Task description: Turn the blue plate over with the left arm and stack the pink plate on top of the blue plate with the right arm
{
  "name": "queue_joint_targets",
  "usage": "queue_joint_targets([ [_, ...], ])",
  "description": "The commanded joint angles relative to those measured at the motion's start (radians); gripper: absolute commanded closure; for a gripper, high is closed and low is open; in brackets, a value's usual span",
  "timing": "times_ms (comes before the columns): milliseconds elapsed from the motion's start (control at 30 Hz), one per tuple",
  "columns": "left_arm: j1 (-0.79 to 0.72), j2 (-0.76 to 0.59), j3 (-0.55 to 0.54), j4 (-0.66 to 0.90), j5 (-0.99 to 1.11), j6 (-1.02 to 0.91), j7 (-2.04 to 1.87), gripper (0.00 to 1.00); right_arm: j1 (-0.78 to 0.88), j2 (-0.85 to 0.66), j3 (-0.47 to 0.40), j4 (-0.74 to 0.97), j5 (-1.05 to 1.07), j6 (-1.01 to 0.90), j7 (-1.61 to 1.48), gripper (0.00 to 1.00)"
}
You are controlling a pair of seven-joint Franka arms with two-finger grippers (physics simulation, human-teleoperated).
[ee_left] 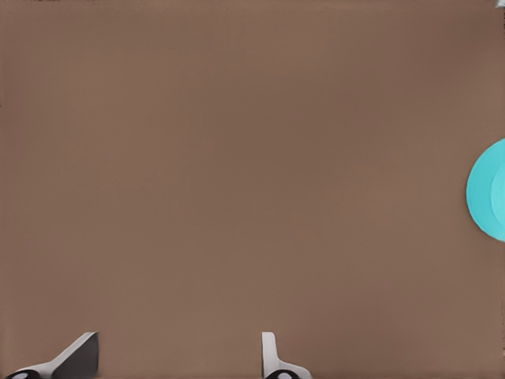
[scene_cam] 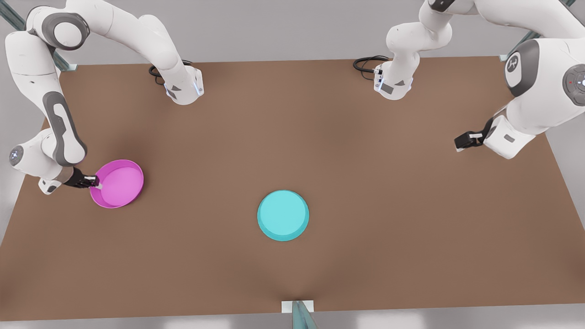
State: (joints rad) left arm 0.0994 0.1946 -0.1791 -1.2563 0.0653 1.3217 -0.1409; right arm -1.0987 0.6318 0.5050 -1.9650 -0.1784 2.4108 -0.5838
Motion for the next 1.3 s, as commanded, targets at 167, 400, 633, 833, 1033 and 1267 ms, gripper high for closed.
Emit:
queue_joint_targets([
  [167,0.002,0.014,0.003,0.051,0.002,-0.073,0.063,0.00,-0.052,-0.021,0.197,0.011,-0.003,-0.090,-0.008,0.79],
  [400,0.008,0.003,0.044,0.078,0.011,-0.156,0.067,0.00,0.097,-0.015,0.328,0.031,0.069,-0.127,0.208,0.79],
  [633,0.011,0.043,0.073,0.075,0.004,-0.190,0.073,0.00,0.537,0.049,0.328,0.161,0.083,-0.118,1.194,0.79],
  [833,0.003,-0.052,0.083,-0.026,-0.048,-0.170,0.130,0.00,0.844,0.137,0.274,0.359,0.100,-0.119,1.469,0.79],
  [1033,-0.004,-0.020,0.076,-0.029,-0.052,-0.182,0.139,0.00,0.974,0.180,0.193,0.394,0.097,-0.064,1.484,0.79],
  [1267,-0.003,-0.021,0.084,-0.029,-0.052,-0.190,0.182,0.00,1.008,0.198,0.165,0.394,0.077,-0.024,1.481,0.00],
])
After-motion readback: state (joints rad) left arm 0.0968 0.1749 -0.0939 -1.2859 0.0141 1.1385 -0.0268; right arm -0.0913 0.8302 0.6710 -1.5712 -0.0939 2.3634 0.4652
